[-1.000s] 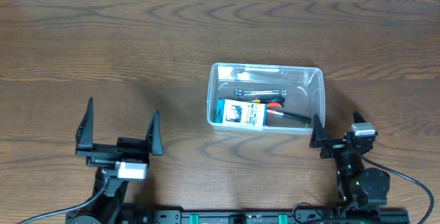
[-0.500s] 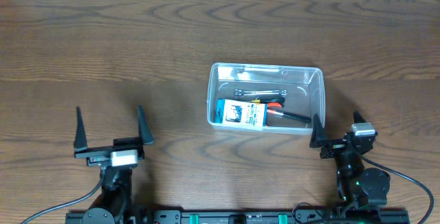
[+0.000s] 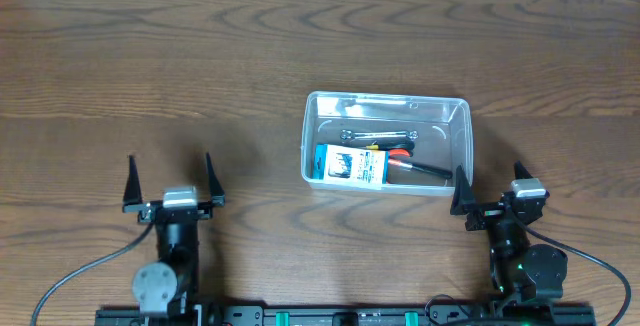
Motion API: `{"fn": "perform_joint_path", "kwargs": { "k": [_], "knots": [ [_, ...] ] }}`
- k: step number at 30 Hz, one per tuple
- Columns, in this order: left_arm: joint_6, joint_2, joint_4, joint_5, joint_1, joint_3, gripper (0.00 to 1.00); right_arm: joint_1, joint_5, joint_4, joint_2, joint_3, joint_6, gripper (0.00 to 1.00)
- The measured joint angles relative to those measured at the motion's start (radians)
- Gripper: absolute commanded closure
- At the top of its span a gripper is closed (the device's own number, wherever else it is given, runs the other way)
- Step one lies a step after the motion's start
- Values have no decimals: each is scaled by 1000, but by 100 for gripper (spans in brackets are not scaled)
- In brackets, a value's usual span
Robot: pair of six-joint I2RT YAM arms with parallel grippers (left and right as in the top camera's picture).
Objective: Pack container
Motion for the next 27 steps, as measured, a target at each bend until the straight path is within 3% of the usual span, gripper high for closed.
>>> {"fn": "perform_joint_path", "kwargs": {
  "k": [9,27],
  "knots": [
    [-75,0,-236,0,0,0,2,0,0,-1,0,0,0,1],
    [-97,0,-277,8,0,15,2,0,0,-1,0,0,0,1]
  ]
}}
